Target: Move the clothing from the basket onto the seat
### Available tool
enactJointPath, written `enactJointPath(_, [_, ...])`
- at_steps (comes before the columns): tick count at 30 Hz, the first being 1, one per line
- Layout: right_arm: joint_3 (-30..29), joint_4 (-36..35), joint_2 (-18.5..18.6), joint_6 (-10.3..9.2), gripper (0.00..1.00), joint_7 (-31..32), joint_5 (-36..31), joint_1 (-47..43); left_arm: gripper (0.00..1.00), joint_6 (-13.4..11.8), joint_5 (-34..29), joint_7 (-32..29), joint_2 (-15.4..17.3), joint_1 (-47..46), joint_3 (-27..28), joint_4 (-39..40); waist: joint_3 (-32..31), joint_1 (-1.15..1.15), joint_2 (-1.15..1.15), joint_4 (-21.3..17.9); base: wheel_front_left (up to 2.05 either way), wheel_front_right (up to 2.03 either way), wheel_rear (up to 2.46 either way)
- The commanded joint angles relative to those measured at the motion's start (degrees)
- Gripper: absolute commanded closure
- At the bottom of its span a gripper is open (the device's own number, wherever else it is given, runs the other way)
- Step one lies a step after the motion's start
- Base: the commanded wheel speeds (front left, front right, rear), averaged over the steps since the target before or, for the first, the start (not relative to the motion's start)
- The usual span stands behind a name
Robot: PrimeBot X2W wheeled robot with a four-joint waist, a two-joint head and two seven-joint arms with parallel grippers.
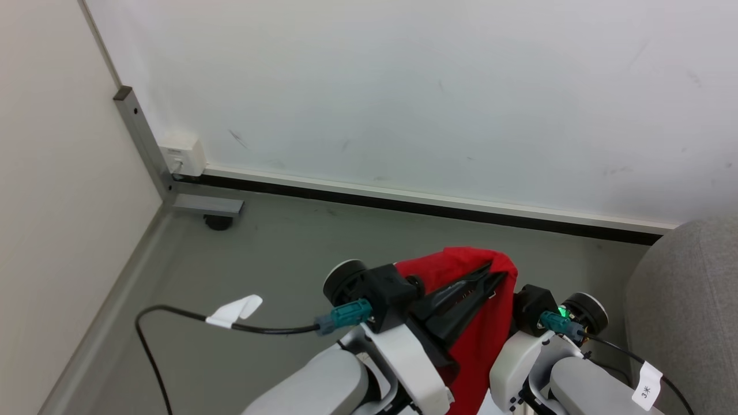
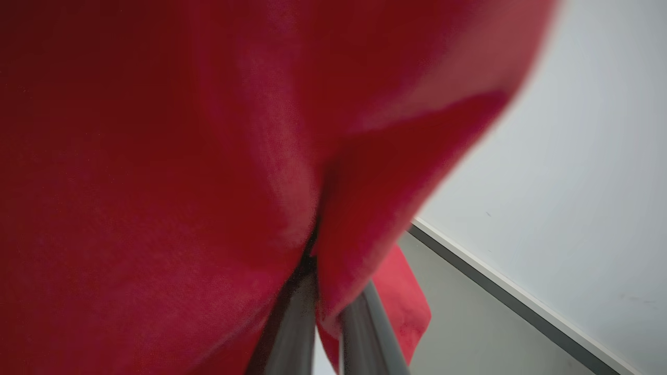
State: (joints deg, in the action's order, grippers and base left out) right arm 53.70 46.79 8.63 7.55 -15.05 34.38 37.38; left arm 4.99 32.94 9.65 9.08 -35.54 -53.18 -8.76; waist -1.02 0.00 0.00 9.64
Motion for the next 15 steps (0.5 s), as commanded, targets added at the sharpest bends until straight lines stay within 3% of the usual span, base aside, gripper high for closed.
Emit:
enactJointPath(1, [0.29,0.09,0.2,-0.13,1.0,-0.16,0.36,0.54,1.0,-0.24,0.19,0.3,0.29,0.59,0.05,0.16,0.07,0.0,0.0,-0.08,0.0,0.0,0.0])
enactJointPath(15, [-0.47,-1.24,1.2,-0.13,1.0,-0.18,2.75,0.19,1.0,-1.16,0.49,0.63,1.14,0.32,0.42,-0.42,0.91,0.0,0.0,-2.26,0.0,0.0,0.0])
